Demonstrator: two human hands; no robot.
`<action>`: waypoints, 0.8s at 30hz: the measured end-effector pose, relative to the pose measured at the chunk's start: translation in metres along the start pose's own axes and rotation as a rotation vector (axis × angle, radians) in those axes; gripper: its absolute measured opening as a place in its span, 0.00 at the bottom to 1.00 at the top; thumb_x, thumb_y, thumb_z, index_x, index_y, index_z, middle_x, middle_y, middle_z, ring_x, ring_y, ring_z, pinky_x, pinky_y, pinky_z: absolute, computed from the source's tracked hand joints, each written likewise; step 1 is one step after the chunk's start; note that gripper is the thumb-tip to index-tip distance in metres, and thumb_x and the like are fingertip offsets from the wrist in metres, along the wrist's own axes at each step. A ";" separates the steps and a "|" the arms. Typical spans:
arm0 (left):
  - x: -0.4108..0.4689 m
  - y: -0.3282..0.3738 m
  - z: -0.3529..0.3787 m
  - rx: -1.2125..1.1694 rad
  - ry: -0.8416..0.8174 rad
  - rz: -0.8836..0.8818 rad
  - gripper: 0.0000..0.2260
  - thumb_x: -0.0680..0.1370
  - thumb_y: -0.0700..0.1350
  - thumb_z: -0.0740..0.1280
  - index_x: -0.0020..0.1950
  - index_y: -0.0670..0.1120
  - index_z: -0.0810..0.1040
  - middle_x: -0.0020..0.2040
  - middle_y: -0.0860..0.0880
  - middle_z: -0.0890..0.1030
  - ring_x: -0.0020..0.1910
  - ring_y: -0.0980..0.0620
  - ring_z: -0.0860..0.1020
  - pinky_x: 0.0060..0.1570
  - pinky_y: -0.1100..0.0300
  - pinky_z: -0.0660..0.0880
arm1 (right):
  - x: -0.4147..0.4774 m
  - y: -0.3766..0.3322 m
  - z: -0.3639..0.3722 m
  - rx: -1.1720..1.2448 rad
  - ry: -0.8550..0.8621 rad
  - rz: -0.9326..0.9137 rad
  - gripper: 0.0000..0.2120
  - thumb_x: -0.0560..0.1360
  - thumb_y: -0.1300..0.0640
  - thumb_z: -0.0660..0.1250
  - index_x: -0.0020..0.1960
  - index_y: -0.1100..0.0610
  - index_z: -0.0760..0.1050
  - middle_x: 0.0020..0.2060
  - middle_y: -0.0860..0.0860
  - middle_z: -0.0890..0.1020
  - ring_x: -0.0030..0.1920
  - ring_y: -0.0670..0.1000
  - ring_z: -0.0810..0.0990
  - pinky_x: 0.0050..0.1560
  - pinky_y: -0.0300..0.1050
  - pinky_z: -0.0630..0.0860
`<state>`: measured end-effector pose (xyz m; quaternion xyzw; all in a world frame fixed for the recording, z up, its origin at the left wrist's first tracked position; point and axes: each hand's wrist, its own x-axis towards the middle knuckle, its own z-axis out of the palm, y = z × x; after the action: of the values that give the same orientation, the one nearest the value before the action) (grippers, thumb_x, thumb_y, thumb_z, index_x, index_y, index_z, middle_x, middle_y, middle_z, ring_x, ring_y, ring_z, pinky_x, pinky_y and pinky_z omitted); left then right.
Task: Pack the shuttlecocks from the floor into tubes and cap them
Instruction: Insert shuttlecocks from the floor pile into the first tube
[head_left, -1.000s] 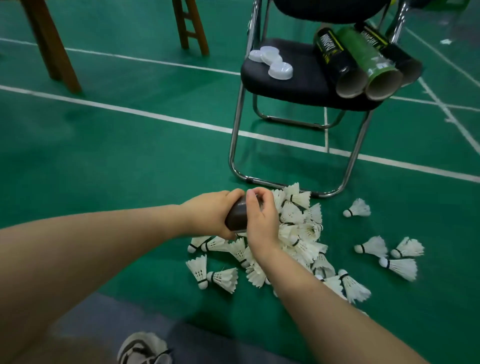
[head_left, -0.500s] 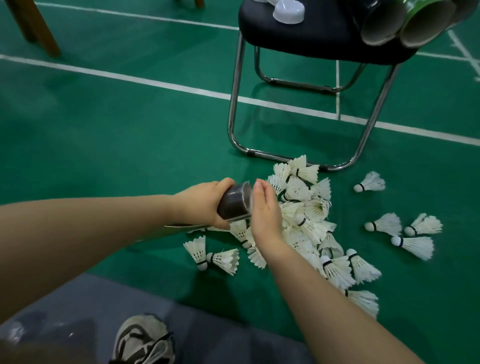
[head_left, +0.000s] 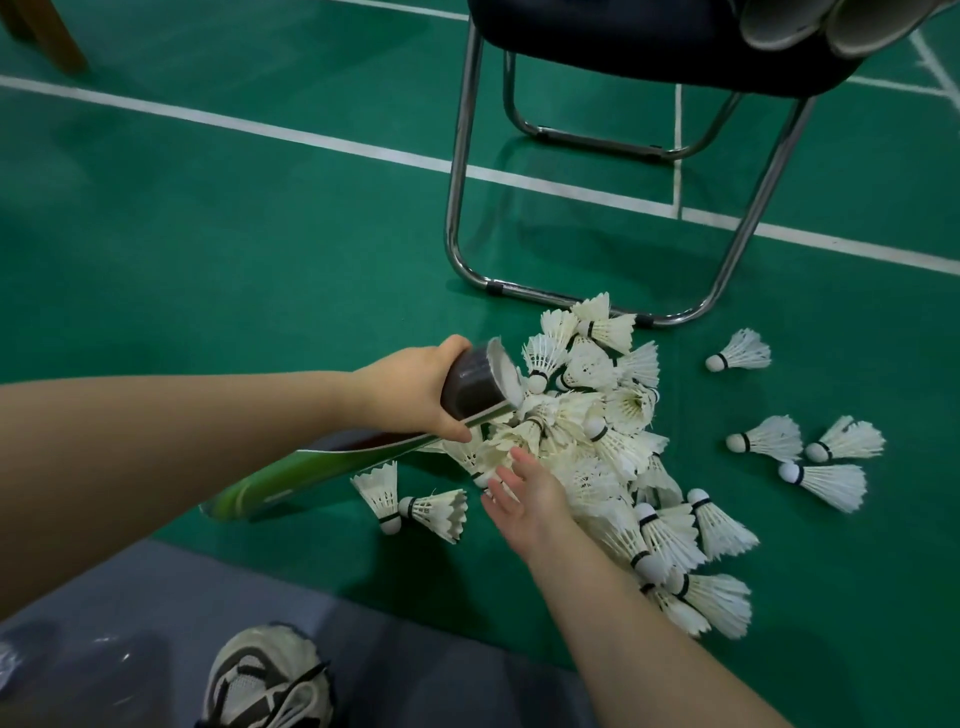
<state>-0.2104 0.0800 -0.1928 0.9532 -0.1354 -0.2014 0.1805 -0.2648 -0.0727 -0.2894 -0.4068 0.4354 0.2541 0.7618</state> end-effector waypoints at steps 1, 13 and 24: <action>0.000 -0.001 0.000 0.005 0.000 0.004 0.38 0.66 0.54 0.76 0.67 0.46 0.60 0.57 0.47 0.77 0.50 0.48 0.75 0.47 0.60 0.70 | -0.002 -0.001 0.003 0.074 -0.012 0.017 0.17 0.81 0.59 0.57 0.69 0.57 0.67 0.67 0.56 0.70 0.67 0.56 0.69 0.61 0.53 0.68; -0.004 -0.012 0.005 -0.027 -0.060 -0.053 0.38 0.66 0.56 0.76 0.67 0.47 0.60 0.58 0.47 0.77 0.52 0.47 0.76 0.53 0.57 0.72 | -0.054 -0.019 0.006 -0.478 0.361 -0.502 0.14 0.74 0.54 0.66 0.38 0.65 0.79 0.39 0.63 0.81 0.35 0.59 0.74 0.37 0.48 0.72; -0.009 0.010 -0.004 0.004 -0.028 0.019 0.37 0.66 0.54 0.76 0.67 0.48 0.60 0.58 0.48 0.77 0.52 0.48 0.76 0.52 0.58 0.72 | -0.090 -0.054 -0.015 -0.395 0.273 -1.001 0.06 0.77 0.62 0.62 0.43 0.52 0.69 0.37 0.46 0.72 0.36 0.44 0.70 0.37 0.35 0.69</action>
<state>-0.2184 0.0748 -0.1822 0.9493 -0.1474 -0.2128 0.1785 -0.2761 -0.1171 -0.1939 -0.7285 0.2277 -0.1172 0.6354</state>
